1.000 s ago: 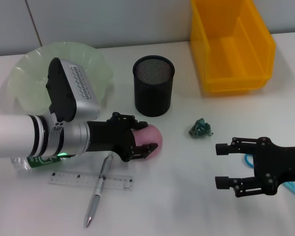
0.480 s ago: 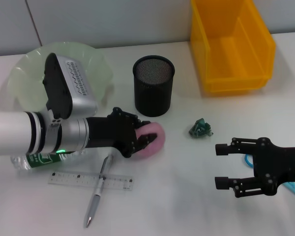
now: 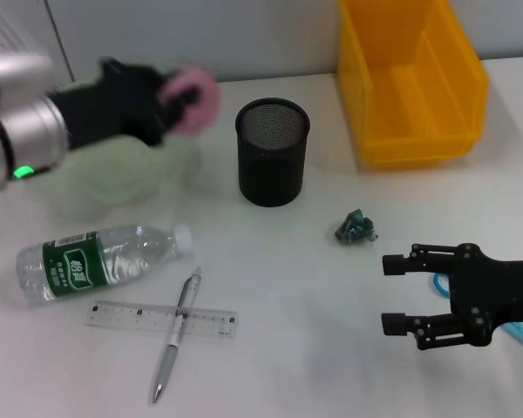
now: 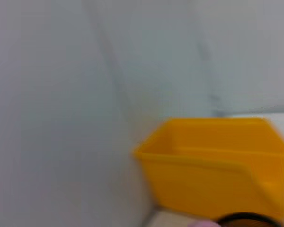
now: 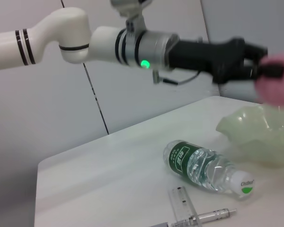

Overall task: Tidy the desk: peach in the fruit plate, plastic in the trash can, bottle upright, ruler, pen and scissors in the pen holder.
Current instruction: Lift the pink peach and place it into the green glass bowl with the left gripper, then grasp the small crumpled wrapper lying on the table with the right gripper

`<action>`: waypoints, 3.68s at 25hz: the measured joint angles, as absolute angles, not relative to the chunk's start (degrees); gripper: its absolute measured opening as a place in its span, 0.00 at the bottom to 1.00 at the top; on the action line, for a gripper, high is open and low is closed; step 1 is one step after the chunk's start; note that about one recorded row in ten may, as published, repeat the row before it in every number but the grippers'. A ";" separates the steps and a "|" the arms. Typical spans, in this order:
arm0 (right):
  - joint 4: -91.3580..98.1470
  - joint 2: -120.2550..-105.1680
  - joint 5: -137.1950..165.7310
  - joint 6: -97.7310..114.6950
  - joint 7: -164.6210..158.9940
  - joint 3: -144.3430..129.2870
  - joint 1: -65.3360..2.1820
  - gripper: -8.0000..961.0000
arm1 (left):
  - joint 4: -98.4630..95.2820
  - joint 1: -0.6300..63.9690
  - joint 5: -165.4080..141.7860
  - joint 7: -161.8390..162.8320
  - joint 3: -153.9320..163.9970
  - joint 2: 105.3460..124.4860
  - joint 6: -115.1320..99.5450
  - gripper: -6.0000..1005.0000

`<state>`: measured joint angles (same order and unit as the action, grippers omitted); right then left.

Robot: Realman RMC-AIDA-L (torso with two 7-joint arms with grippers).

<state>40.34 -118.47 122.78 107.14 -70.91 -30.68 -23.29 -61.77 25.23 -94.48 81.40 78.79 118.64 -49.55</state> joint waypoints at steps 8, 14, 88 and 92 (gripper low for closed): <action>41.25 -118.42 122.76 108.32 -71.04 -30.42 -23.00 0.86 | -55.13 28.35 -94.47 79.92 72.73 118.28 -42.21 0.21; 41.90 -118.48 122.62 108.63 -71.23 -30.49 -22.94 0.86 | -50.86 29.38 -93.95 79.75 69.26 118.47 -40.40 0.26; 44.38 -118.32 150.98 76.68 -132.87 -59.24 -49.77 0.85 | -40.96 19.13 -83.40 63.01 78.84 118.76 -74.78 0.83; 44.00 -118.41 151.02 76.08 -133.54 -61.17 -49.80 0.85 | -40.95 18.99 -83.41 63.01 78.84 118.71 -74.88 0.83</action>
<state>44.00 -118.41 151.02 76.08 -133.54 -61.17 -49.80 -40.95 18.99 -83.41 63.01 78.84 118.71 -74.88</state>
